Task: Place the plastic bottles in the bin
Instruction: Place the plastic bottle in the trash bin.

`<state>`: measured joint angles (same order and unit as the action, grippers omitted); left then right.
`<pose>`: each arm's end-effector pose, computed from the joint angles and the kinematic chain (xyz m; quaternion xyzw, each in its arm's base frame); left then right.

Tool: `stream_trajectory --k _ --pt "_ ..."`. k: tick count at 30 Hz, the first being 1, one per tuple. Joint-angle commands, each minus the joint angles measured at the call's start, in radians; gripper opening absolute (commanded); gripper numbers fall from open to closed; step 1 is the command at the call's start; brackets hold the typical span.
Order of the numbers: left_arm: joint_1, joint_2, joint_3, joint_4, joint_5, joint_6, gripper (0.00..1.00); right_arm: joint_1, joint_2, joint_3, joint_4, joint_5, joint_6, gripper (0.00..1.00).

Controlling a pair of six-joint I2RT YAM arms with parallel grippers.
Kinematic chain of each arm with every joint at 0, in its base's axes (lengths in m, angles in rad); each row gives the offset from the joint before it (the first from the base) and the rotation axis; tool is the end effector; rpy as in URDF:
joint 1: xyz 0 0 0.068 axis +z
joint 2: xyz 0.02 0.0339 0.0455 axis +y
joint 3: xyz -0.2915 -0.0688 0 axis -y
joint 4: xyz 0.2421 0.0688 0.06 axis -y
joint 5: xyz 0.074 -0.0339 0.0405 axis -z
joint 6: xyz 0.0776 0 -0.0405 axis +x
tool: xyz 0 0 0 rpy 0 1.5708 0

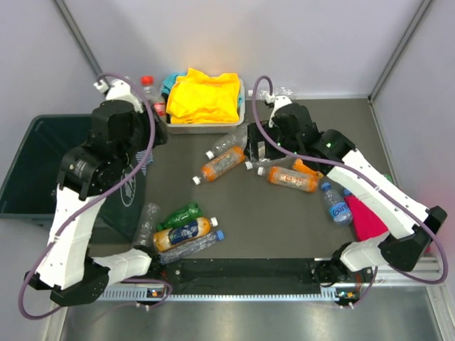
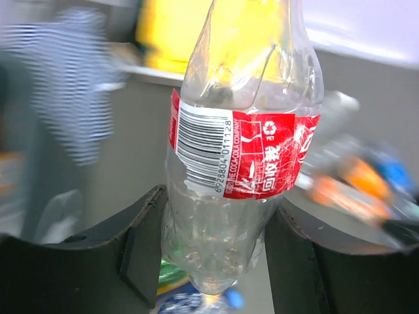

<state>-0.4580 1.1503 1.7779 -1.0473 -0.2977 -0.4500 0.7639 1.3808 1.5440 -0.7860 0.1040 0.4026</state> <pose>0.1868 -0.0667 0.5100 -0.0774 0.8299 -0.1243 0.5383 0.2344 0.2134 0.4101 -0.1363 0.8784 0.2124 0.4059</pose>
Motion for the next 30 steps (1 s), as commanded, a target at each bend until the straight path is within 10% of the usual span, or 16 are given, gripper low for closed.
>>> stream_trajectory --k 1,5,13,19,30 --pt "0.015 0.018 0.129 -0.241 -0.498 -0.013 0.42 -0.058 -0.011 -0.012 -0.007 0.111 0.004 0.99" --pt "0.041 0.034 0.253 -0.373 -0.788 -0.045 0.46 -0.153 -0.015 -0.03 -0.038 0.102 0.074 0.99" --pt "0.117 -0.041 0.112 -0.438 -0.925 -0.061 0.56 -0.334 -0.078 -0.073 -0.036 0.039 0.088 0.99" --pt "0.214 -0.063 0.017 -0.363 -0.842 0.01 0.99 -0.4 -0.118 -0.113 -0.029 0.066 0.087 0.99" --pt "0.257 0.038 0.224 -0.303 -0.615 0.066 0.99 -0.449 -0.121 -0.16 -0.035 0.05 0.105 0.99"
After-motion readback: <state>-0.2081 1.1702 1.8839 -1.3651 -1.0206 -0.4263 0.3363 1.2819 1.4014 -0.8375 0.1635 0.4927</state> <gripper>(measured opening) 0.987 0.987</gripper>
